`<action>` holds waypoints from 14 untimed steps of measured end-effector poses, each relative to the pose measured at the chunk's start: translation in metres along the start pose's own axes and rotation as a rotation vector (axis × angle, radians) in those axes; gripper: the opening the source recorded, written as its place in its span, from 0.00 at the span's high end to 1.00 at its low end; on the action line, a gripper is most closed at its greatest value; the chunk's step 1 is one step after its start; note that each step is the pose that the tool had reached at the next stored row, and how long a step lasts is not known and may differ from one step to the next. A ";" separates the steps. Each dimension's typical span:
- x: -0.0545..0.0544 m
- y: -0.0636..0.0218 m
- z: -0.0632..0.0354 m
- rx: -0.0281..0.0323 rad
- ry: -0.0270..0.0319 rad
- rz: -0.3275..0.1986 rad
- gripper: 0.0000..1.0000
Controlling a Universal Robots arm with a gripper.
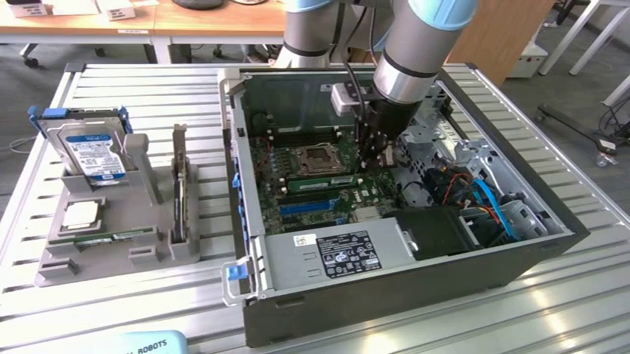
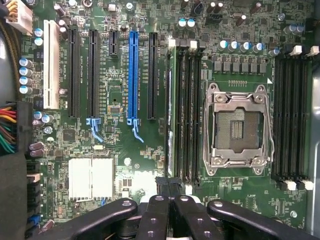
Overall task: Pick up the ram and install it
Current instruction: 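Press down the ram until it locks into place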
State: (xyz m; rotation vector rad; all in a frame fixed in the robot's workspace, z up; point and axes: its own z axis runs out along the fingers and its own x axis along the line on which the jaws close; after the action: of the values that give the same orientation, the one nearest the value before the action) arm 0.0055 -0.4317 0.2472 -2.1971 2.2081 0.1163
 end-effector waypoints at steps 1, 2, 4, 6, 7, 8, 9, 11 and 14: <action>0.000 0.0000 0.0000 0.0000 0.0000 0.000 0.90; 0.000 0.0000 0.0000 0.0000 0.0000 0.000 0.90; 0.000 0.0000 0.0003 0.0001 -0.0002 0.000 0.90; -0.002 0.0000 0.0008 0.0001 -0.0002 0.000 0.90; -0.004 0.0000 0.0011 0.0001 -0.0001 0.000 0.90; -0.005 0.0000 0.0015 0.0001 -0.0002 0.000 0.90; -0.006 0.0000 0.0018 0.0001 -0.0002 0.000 0.90; -0.008 -0.0001 0.0026 0.0001 -0.0002 0.000 0.90; -0.012 0.0000 0.0036 0.0001 0.0000 0.000 0.90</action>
State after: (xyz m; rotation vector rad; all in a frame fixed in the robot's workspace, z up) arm 0.0055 -0.4196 0.2444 -2.1971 2.2081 0.1162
